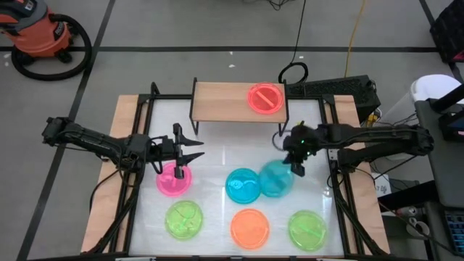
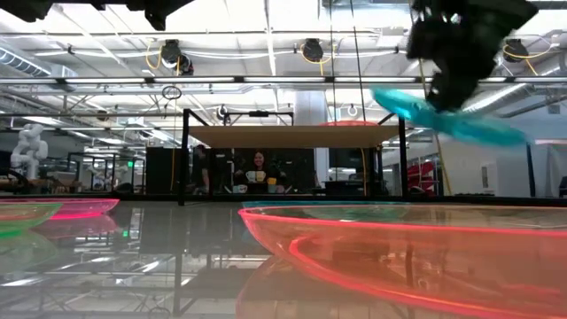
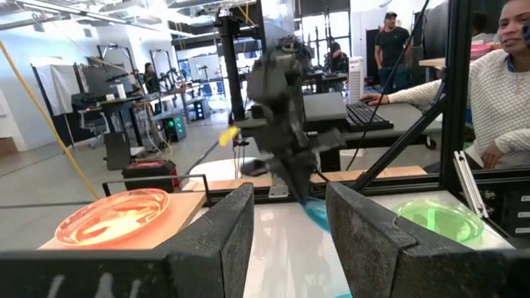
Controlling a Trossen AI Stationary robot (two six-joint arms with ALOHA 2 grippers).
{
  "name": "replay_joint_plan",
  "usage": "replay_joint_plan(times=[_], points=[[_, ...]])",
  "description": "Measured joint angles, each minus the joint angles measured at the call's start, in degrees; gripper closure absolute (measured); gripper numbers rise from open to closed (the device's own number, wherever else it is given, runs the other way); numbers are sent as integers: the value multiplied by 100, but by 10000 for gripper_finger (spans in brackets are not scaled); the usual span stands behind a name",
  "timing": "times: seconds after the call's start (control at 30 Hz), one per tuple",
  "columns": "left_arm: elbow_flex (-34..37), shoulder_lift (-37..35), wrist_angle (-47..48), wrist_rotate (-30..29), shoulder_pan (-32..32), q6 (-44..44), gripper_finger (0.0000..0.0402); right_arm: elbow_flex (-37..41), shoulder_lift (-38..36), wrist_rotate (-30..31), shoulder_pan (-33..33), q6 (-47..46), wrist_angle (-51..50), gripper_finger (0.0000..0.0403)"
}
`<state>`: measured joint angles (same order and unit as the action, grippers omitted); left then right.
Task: Place and stack plates onto a shelf
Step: Stack the right blue plate on top of the orange plate on the shelf
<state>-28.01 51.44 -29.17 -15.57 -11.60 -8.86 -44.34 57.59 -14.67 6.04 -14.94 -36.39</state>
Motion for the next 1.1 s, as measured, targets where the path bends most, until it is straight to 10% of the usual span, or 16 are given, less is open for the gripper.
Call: replay_joint_plan(times=[0.47,0.77,1.1], points=[[0,0,-118,0,0,-116,243,-212,35,1590,2077,-119,3238,403],[0,0,-118,0,0,-262,243,-212,633,96,4006,-1178,3830,403],[0,-2,-114,0,0,-238,243,-210,958,-217,4537,-1298,3697,403]])
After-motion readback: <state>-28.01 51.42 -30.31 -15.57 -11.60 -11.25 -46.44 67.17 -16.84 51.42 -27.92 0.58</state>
